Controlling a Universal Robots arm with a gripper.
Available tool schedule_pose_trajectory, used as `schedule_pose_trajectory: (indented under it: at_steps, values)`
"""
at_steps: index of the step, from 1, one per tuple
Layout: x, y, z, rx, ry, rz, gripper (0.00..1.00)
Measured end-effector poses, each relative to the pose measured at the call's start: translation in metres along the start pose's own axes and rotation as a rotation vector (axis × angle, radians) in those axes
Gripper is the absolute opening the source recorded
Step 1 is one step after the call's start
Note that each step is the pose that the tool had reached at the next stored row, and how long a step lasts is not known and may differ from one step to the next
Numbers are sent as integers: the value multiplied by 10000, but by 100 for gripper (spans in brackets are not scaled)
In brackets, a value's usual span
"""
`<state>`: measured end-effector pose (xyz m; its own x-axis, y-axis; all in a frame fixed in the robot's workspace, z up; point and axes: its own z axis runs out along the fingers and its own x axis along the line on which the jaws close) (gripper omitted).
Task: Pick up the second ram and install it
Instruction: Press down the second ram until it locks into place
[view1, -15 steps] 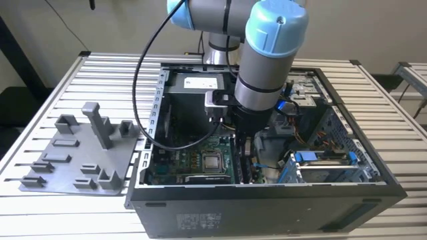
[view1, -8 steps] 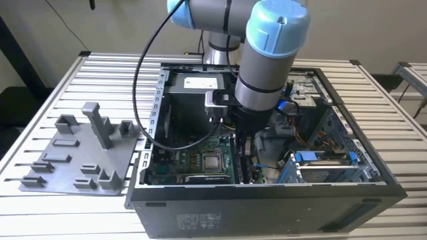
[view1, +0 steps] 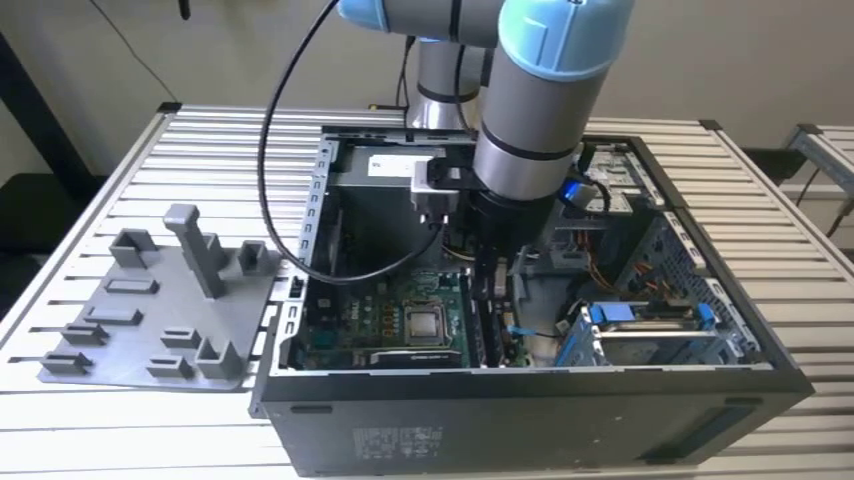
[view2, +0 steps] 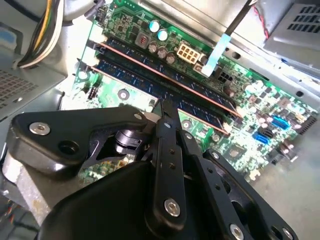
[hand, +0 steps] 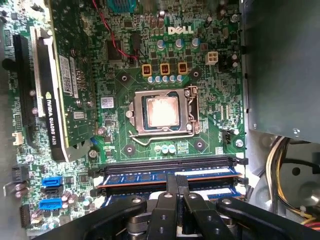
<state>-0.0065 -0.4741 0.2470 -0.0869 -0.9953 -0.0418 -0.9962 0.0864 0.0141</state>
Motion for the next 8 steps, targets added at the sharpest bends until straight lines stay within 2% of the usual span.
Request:
schedule_pose_trajectory:
  at_steps: [5, 8]
  values:
    - [-7, 2, -169, -1, 2, 0, 11]
    - [-10, 3, -232, -1, 2, 0, 11]
